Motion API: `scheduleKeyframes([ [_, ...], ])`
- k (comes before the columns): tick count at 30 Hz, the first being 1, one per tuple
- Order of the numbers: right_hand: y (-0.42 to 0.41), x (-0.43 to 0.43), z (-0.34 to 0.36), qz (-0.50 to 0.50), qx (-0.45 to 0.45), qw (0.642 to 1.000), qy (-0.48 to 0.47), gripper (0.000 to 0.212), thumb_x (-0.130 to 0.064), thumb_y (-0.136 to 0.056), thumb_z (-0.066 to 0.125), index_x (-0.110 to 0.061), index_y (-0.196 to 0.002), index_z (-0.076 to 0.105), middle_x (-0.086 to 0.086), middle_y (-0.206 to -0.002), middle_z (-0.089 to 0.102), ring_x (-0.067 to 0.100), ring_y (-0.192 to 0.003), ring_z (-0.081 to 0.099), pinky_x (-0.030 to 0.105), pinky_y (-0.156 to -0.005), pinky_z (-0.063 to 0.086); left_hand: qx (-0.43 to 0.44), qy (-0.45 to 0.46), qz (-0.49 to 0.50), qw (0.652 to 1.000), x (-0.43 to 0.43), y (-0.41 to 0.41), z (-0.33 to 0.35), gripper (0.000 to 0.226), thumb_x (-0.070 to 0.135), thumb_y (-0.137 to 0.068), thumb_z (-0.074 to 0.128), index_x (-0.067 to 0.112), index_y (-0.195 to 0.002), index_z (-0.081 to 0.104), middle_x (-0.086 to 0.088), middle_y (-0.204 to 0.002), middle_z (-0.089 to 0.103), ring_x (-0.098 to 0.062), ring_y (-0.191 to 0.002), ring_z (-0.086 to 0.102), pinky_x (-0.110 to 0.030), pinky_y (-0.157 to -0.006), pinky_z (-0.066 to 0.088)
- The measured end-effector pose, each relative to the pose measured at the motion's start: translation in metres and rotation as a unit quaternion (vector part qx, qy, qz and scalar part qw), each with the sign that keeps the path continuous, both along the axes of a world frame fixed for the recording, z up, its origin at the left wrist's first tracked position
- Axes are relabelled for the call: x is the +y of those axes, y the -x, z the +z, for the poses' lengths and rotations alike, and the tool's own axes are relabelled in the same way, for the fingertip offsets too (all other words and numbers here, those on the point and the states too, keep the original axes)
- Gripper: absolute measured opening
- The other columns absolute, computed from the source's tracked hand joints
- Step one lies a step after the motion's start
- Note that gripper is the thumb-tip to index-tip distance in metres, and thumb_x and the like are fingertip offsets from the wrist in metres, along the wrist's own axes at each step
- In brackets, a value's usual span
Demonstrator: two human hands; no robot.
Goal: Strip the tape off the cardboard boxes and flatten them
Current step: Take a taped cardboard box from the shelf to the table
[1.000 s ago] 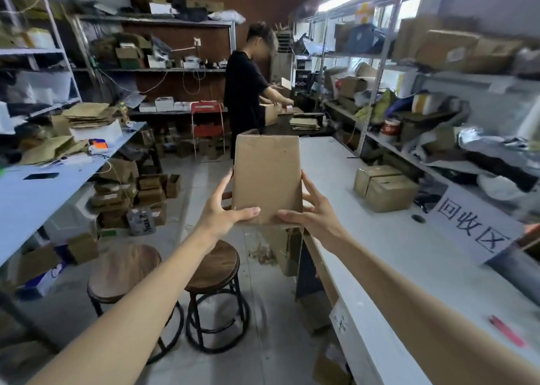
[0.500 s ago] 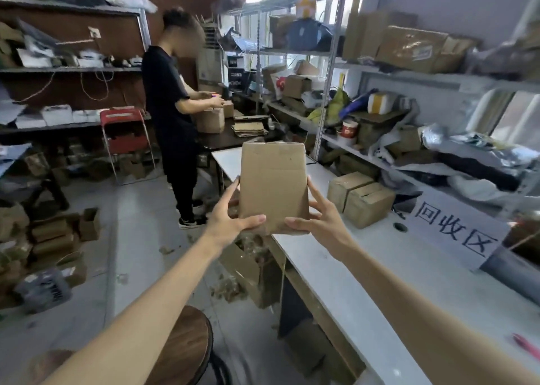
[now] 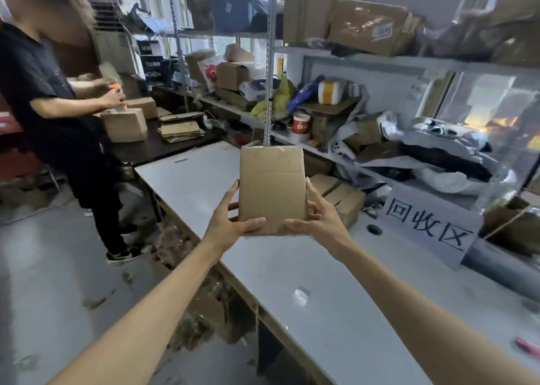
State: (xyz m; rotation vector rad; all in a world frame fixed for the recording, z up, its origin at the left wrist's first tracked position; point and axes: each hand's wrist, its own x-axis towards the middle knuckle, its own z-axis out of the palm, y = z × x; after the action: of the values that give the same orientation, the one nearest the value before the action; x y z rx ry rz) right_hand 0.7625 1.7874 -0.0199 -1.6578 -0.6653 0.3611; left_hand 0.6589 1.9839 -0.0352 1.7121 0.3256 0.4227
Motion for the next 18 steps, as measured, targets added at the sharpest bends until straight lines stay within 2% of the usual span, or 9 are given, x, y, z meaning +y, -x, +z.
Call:
scheduleKeyframes([
  [3, -0.047, 0.023, -0.007, 0.001, 0.032, 0.999, -0.022, 0.105, -0.004, -0.072, 0.080, -0.041, -0.149, 0.020, 0.007, -0.129, 0.050, 0.023, -0.110, 0.060, 0.039, -0.088, 0.056, 0.000, 0.004, -0.010, 1.000, 0.025, -0.050, -0.001, 0.102, 0.030, -0.070, 0.088, 0.050, -0.148, 0.026, 0.016, -0.118, 0.050, -0.005, -0.104, 0.058, -0.017, -0.071, 0.052],
  [4, -0.060, 0.029, -0.008, -0.008, 0.039, 0.999, -0.026, 0.106, -0.003, -0.072, 0.080, -0.041, -0.149, 0.020, 0.006, -0.128, 0.050, 0.020, -0.108, 0.061, 0.038, -0.086, 0.057, 0.002, 0.003, -0.014, 1.000, 0.031, -0.065, 0.000, 0.102, 0.030, -0.070, 0.088, 0.050, -0.148, 0.026, 0.018, -0.116, 0.050, -0.005, -0.103, 0.058, -0.017, -0.070, 0.052],
  [6, -0.086, 0.040, -0.009, -0.022, 0.026, 0.999, -0.028, 0.107, -0.003, -0.071, 0.080, -0.039, -0.150, 0.018, 0.000, -0.124, 0.052, 0.009, -0.102, 0.062, 0.023, -0.073, 0.057, 0.002, 0.001, -0.026, 1.000, 0.043, -0.094, 0.003, 0.102, 0.028, -0.069, 0.088, 0.049, -0.148, 0.026, 0.018, -0.117, 0.050, -0.008, -0.105, 0.059, -0.018, -0.072, 0.053],
  [8, -0.107, 0.049, -0.010, -0.023, 0.024, 0.999, -0.024, 0.107, -0.003, -0.071, 0.080, -0.037, -0.151, 0.017, 0.000, -0.123, 0.054, 0.005, -0.099, 0.062, 0.015, -0.067, 0.053, 0.007, 0.007, -0.036, 0.999, 0.055, -0.118, 0.002, 0.103, 0.027, -0.069, 0.088, 0.047, -0.149, 0.026, 0.017, -0.119, 0.051, -0.009, -0.106, 0.060, -0.019, -0.072, 0.056],
  [11, -0.127, 0.060, -0.012, -0.043, 0.026, 0.998, -0.023, 0.108, -0.007, -0.071, 0.081, -0.039, -0.151, 0.016, 0.003, -0.127, 0.053, 0.009, -0.105, 0.060, 0.015, -0.068, 0.053, 0.015, 0.006, -0.046, 0.999, 0.068, -0.146, 0.001, 0.103, 0.026, -0.070, 0.088, 0.047, -0.150, 0.026, 0.008, -0.125, 0.052, -0.015, -0.111, 0.060, -0.022, -0.077, 0.056],
  [13, -0.139, 0.066, -0.016, -0.054, 0.017, 0.998, -0.021, 0.107, -0.009, -0.071, 0.081, -0.039, -0.151, 0.016, 0.000, -0.131, 0.052, 0.006, -0.108, 0.057, 0.013, -0.070, 0.052, 0.017, -0.001, -0.058, 0.998, 0.078, -0.164, -0.002, 0.103, 0.026, -0.071, 0.087, 0.047, -0.150, 0.025, 0.004, -0.129, 0.050, -0.018, -0.113, 0.059, -0.020, -0.074, 0.055],
  [18, -0.153, 0.078, -0.032, -0.093, 0.000, 0.995, -0.017, 0.107, -0.011, -0.072, 0.082, -0.038, -0.151, 0.016, -0.002, -0.135, 0.053, 0.004, -0.113, 0.054, 0.011, -0.072, 0.051, 0.015, 0.001, -0.098, 0.995, 0.094, -0.194, -0.019, 0.102, 0.024, -0.071, 0.088, 0.049, -0.148, 0.026, 0.005, -0.130, 0.051, -0.017, -0.111, 0.060, -0.019, -0.072, 0.056],
])
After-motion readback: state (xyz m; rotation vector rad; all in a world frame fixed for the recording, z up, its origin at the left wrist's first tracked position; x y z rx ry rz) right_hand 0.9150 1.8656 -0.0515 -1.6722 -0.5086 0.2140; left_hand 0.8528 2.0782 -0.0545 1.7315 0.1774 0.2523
